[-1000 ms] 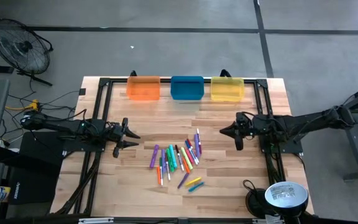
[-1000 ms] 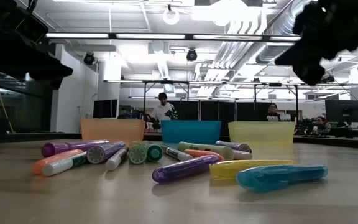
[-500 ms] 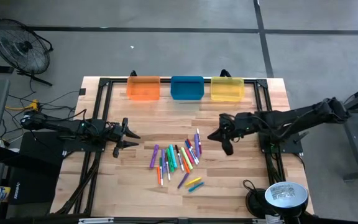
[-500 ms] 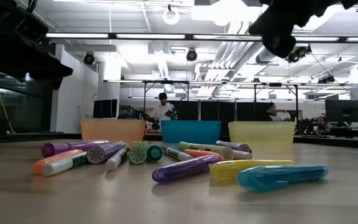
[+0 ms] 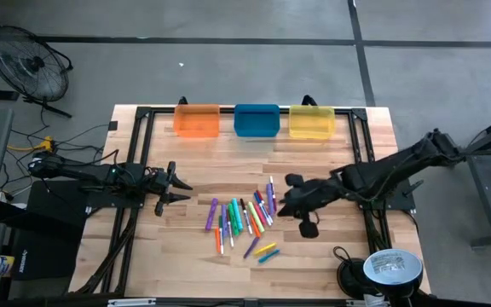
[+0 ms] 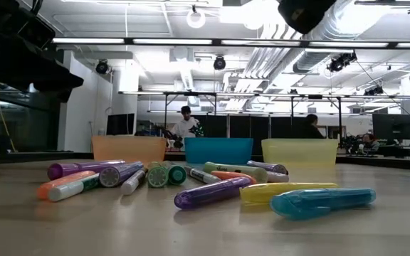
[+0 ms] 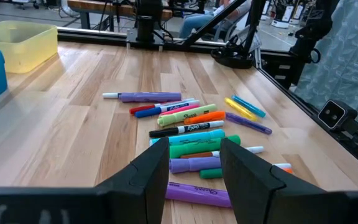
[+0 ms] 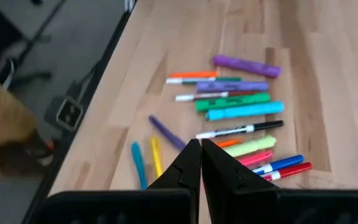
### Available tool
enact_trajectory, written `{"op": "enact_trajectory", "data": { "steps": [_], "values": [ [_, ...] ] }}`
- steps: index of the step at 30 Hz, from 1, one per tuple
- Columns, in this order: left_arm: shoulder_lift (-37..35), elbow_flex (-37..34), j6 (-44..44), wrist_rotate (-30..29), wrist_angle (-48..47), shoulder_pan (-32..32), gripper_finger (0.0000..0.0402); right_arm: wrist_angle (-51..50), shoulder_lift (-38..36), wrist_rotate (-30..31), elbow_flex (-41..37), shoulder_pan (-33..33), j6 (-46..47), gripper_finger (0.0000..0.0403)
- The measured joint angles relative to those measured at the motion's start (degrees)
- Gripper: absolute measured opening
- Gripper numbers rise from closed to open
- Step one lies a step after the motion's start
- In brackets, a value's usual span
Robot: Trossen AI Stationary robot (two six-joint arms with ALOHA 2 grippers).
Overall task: Pick & Place Markers
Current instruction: Put the blue pen into the blue bin
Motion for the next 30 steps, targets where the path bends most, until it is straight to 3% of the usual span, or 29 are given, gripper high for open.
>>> {"op": "enact_trajectory", "data": {
  "steps": [11,21,30],
  "values": [
    [0.0,0.0,0.0,0.0,0.0,0.0,0.0140,-12.4,14.4,0.0,14.0,5.1,0.5,0.0003],
    [0.0,0.0,0.0,0.0,0.0,0.0,0.0140,-15.8,23.4,-0.8,17.2,10.1,1.6,0.0008],
    [0.0,0.0,0.0,0.0,0.0,0.0,0.0140,-15.1,28.8,-3.9,17.2,12.3,5.0,0.0113]
  ]
}}
